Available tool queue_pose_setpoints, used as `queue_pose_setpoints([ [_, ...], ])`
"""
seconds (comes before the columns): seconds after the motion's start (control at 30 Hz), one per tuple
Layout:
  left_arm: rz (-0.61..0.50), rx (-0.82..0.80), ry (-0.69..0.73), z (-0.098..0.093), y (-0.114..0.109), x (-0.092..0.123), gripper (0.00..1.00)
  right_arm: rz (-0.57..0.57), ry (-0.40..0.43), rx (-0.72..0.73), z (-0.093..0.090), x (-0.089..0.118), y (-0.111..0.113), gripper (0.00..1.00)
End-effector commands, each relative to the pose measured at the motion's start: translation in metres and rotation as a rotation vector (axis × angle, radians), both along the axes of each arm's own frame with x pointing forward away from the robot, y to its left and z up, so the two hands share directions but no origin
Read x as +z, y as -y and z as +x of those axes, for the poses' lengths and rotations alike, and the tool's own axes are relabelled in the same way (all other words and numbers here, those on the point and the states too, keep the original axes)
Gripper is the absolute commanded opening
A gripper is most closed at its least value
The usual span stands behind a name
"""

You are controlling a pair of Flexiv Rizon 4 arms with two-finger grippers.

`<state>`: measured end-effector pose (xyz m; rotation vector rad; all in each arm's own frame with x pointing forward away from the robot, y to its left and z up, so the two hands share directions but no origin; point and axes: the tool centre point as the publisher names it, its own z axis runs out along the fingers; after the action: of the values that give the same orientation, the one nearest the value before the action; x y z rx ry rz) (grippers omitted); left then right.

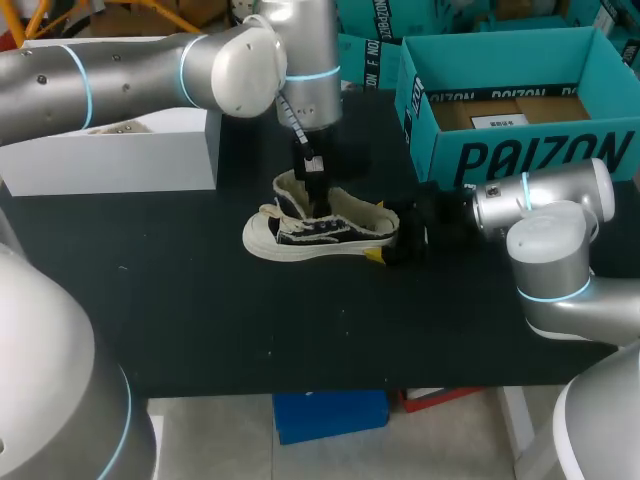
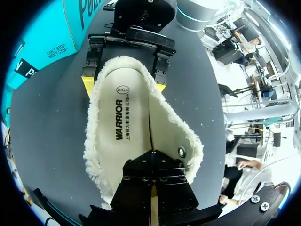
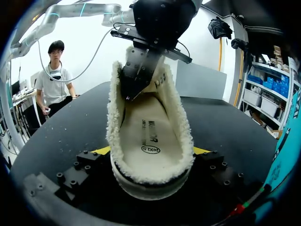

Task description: Take the shoe out of the shoebox, open the shoe tongue, remove and reinsert the insole, then place the shoe into the shoebox

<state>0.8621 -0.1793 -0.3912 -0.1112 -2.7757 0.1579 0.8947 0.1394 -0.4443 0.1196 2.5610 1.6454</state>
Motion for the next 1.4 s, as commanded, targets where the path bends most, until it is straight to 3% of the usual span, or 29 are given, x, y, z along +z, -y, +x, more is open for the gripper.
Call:
queue_pose_setpoints([
  [0.03,-0.004,0.003,-0.002,0.000,0.001,-0.007,0.00,-0.001,-0.002,0.000,0.001,-0.001,0.001,0.00],
  [0.57,0.040,0.042,0.038,-0.013,0.001,-0.023,0.00,-0.001,-0.002,0.000,0.001,-0.001,0.001,0.00],
  [1.03,0.065,0.089,0.056,-0.013,0.000,-0.037,0.00,-0.001,-0.002,0.000,0.001,-0.001,0.001,0.00],
  [1.07,0.064,0.090,0.058,-0.012,0.000,-0.037,0.04,-0.001,-0.002,0.000,0.001,-0.001,0.001,0.00],
  [1.1,0.062,0.091,0.064,-0.011,0.000,-0.036,0.29,-0.001,-0.002,0.000,0.001,-0.001,0.001,0.00],
  [1.13,0.066,0.088,0.076,-0.010,0.000,-0.036,0.29,-0.001,-0.002,0.000,0.001,-0.001,0.001,0.00],
  [1.2,0.068,0.090,0.084,-0.009,-0.001,-0.036,0.18,-0.001,-0.002,0.000,0.001,-0.001,0.001,0.00],
  [1.4,0.091,0.111,0.138,-0.005,-0.002,-0.036,0.19,-0.001,-0.002,0.000,0.001,-0.001,0.001,0.00],
])
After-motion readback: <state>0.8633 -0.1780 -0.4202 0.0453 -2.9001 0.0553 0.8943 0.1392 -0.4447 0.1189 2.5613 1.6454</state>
